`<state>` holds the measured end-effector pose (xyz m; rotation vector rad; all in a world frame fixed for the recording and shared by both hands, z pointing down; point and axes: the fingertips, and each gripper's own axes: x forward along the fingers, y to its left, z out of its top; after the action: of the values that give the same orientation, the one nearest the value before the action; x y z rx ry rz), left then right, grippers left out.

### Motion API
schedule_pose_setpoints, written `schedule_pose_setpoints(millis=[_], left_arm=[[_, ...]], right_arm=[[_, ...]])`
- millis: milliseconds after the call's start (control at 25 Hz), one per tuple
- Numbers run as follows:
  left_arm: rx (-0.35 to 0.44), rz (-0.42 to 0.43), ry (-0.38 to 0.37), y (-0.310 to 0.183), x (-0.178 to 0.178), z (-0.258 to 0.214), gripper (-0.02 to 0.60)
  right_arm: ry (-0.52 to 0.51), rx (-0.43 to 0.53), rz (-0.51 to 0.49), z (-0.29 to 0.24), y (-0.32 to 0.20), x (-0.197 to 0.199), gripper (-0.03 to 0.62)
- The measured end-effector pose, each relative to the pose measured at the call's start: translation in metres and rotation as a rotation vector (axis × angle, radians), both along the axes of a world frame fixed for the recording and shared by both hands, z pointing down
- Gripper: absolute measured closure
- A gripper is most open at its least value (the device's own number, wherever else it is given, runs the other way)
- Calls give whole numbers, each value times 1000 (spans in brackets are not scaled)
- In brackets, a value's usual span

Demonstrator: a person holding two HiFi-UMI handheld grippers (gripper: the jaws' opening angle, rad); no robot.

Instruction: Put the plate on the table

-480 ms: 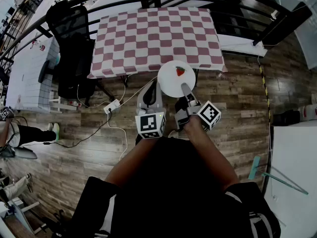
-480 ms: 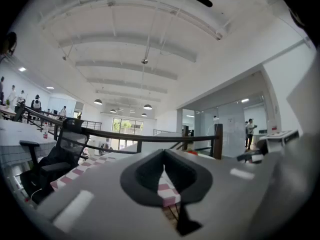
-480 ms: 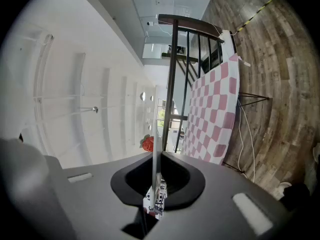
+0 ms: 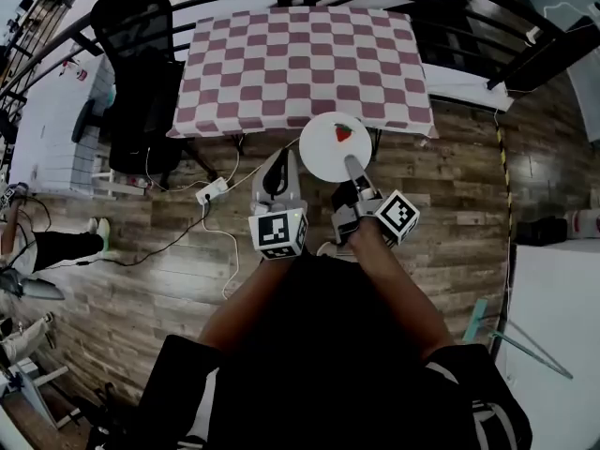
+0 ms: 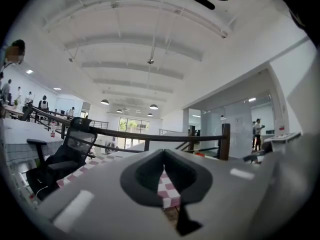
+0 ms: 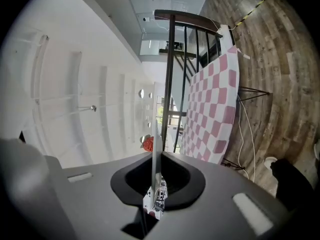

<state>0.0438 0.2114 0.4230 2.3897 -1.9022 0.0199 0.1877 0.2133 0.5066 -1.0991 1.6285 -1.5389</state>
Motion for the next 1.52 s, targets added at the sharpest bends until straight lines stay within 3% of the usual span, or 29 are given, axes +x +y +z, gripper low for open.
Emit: schedule_pose_setpoints(millis=[440, 760, 1120, 1520], left_arm=[[-44, 19, 18, -69, -24, 25, 572], [-54, 15, 22, -178, -61, 15, 572], [-47, 88, 4, -250, -108, 18, 572], [-83, 148, 39, -312, -155, 40, 572]], right_arm=[[11, 36, 31, 17, -85, -29, 576], [11, 9, 84, 13, -200, -44, 576], [21, 2, 141, 23, -280, -78, 577], [17, -36, 179, 52, -340, -117, 576]])
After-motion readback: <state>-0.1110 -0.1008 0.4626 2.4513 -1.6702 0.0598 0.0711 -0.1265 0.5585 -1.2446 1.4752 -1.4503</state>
